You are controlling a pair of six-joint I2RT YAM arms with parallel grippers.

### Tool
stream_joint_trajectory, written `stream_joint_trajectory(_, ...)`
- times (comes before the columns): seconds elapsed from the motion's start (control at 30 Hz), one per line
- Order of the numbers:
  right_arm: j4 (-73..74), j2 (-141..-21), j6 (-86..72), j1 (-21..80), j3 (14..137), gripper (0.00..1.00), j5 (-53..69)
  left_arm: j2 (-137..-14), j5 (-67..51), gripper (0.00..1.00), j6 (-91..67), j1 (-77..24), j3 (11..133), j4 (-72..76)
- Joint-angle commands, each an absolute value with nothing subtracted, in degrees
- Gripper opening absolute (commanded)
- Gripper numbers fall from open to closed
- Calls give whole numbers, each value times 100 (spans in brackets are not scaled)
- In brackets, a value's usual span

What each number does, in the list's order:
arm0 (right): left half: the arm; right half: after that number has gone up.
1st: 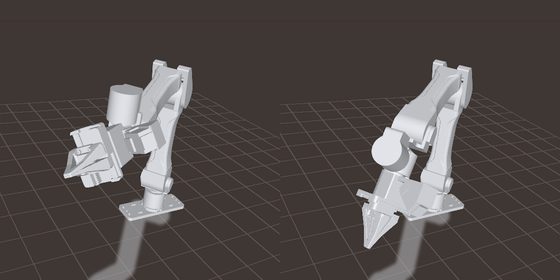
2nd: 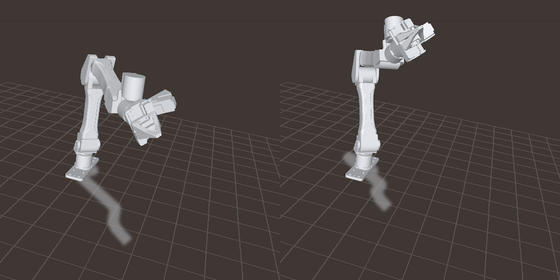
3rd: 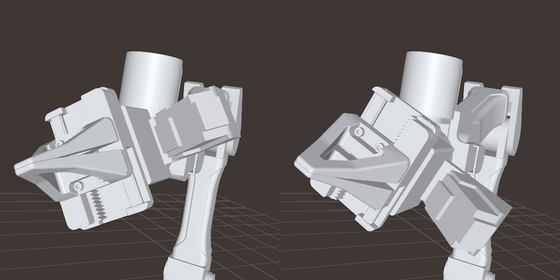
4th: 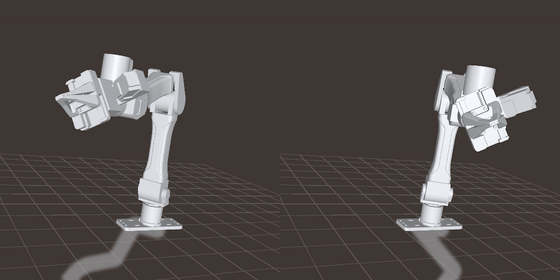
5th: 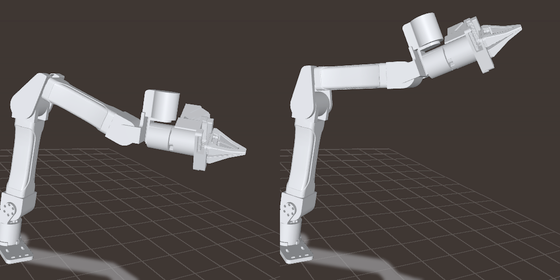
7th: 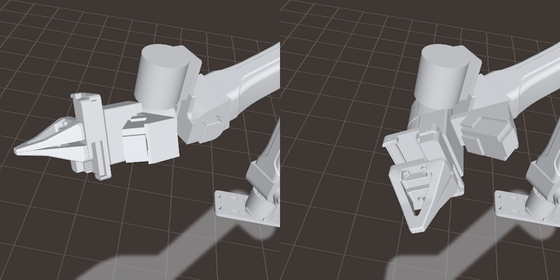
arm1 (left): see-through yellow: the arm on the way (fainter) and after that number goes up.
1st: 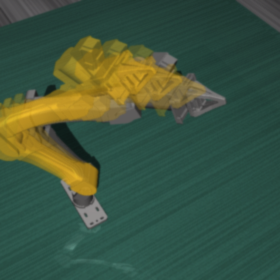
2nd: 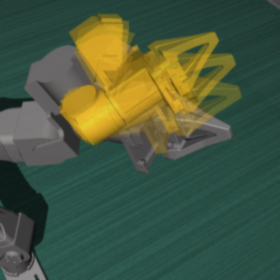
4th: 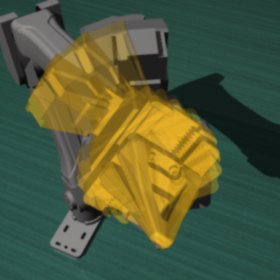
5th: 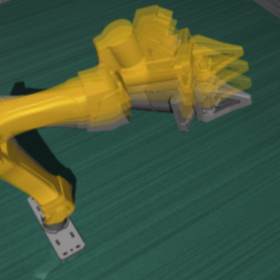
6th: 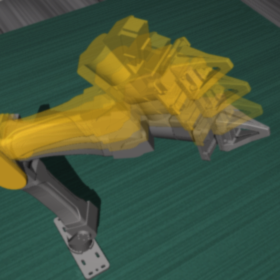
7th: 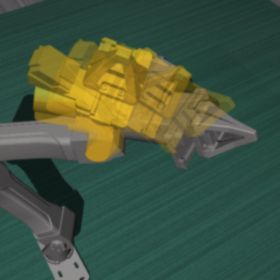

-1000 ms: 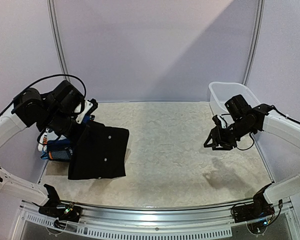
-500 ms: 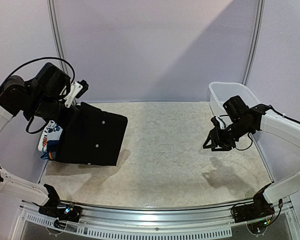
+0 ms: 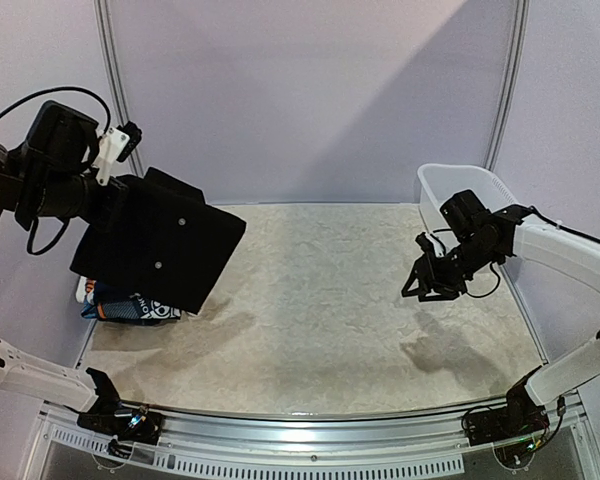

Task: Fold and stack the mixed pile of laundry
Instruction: Move the square-folded shirt to the corner of the board.

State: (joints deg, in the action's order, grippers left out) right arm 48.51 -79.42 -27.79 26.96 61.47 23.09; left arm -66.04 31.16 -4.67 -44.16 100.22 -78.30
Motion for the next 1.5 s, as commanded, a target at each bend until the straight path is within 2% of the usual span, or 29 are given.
stream_joint_trajectory(0.0, 4931, -8056, -2591, 2724, 6367, 50, 2388, -6565, 3458, 0, -417, -4279, 10212, -9276)
stream_joint_trajectory(0.27, 4968, -8110, -2498, 2723, 6355, 50, 2426, -6606, 3615, 0, -541, -3850, 10358, -9343)
stream_joint_trajectory(0.57, 4971, -8138, -2436, 2720, 6330, 50, 2443, -6532, 3600, 0, -493, -3256, 9980, -8836)
stream_joint_trajectory(1.07, 4986, -8099, -2381, 2724, 6194, 50, 2426, -6475, 2709, 0, 124, -1931, 9104, -7615)
stream_joint_trajectory(1.47, 5030, -7922, -2425, 2722, 5965, 50, 2399, -6721, 1812, 0, 693, -612, 8909, -6865)
